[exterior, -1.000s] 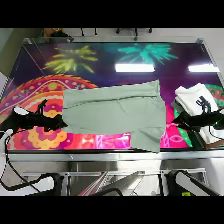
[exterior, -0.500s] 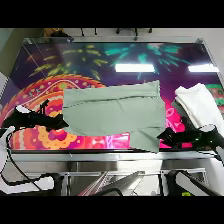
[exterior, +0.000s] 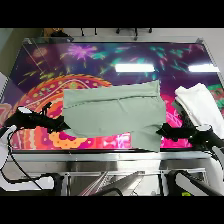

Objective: Fold the shirts.

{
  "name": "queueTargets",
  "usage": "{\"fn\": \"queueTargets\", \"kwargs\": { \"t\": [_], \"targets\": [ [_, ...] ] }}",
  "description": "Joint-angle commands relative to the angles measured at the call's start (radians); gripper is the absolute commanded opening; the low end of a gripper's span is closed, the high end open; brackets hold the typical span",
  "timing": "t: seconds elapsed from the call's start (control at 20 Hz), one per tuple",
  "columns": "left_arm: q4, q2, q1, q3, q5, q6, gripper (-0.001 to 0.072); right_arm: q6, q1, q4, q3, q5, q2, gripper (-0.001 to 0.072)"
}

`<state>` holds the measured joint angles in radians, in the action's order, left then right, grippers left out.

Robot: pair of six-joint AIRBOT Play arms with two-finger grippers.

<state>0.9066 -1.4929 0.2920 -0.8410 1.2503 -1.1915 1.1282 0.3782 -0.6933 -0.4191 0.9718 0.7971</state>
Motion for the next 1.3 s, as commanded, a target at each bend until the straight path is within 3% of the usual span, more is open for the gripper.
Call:
{"fn": "queueTargets", "kwargs": {
  "t": [0.0,0.15,0.35,0.55,0.75,1.0,1.1,1.25],
  "targets": [
    [0.109,-0.001,0.001,0.000,0.064,-0.071,0.0012,0.052,-0.005,-0.077,-0.027,0.116,-0.049,0.0017],
    [0.253,-0.001,0.012,0.000,0.139,-0.164,0.0012,0.156,-0.007,-0.207,0.011,0.249,-0.165,0.0017],
    [0.254,0.036,0.023,0.021,0.240,-0.182,0.0013,0.265,-0.006,-0.289,0.114,0.399,-0.412,0.0017],
    [0.253,0.152,0.026,0.106,0.198,-0.187,0.0013,0.306,-0.007,-0.282,0.121,0.375,-0.540,0.0017],
    [0.209,0.206,0.035,-0.003,0.231,-0.187,0.0013,0.205,-0.006,-0.187,0.028,0.288,-0.431,0.0017],
    [0.175,0.203,0.035,-0.190,0.192,-0.204,0.0012,0.101,-0.007,-0.085,-0.244,0.205,-0.188,0.0017],
    [0.118,0.163,0.031,-0.262,0.172,-0.204,0.0012,0.032,-0.023,0.019,-0.363,0.163,-0.057,0.0017],
    [0.115,0.056,-0.020,-0.362,0.149,-0.204,0.0013,-0.026,-0.114,0.035,-0.551,0.080,0.160,0.0017]
  ]
}}
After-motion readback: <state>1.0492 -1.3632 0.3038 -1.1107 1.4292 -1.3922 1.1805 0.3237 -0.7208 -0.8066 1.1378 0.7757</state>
